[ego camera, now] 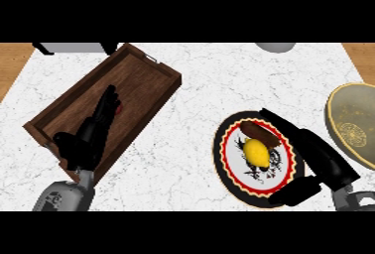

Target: Pick the lemon from the plate and place it in the bowl

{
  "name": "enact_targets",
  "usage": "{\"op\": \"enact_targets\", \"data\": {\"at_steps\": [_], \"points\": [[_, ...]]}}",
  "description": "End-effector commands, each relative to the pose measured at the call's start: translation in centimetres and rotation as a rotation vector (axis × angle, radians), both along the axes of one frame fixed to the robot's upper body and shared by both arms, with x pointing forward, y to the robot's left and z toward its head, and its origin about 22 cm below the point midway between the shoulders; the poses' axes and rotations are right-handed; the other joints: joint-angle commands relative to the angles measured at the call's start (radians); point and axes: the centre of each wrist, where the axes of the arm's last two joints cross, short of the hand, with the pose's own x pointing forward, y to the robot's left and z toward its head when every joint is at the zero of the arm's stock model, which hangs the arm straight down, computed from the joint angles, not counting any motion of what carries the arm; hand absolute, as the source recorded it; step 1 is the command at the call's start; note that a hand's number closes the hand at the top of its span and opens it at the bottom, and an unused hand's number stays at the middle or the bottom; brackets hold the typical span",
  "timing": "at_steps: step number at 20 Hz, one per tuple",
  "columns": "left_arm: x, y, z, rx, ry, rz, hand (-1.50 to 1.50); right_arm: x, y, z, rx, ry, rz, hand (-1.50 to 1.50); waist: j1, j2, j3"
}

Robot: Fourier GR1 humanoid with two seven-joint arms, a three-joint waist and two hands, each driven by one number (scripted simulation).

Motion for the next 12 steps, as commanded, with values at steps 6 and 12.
{"op": "enact_targets", "data": {"at_steps": [6,12], "points": [[0.0,0.1,-1.4,0.001,0.002,0.003,0.0,0.1,-2.5,-1.3,0.119,0.009,0.033,-1.5,-0.002,0.0,0.0],[-0.5,1.9,-2.7,0.007,-0.009,0.003,0.0,0.4,-1.2,-3.3,0.202,0.027,0.032,-1.5,0.0,0.001,0.0]]}}
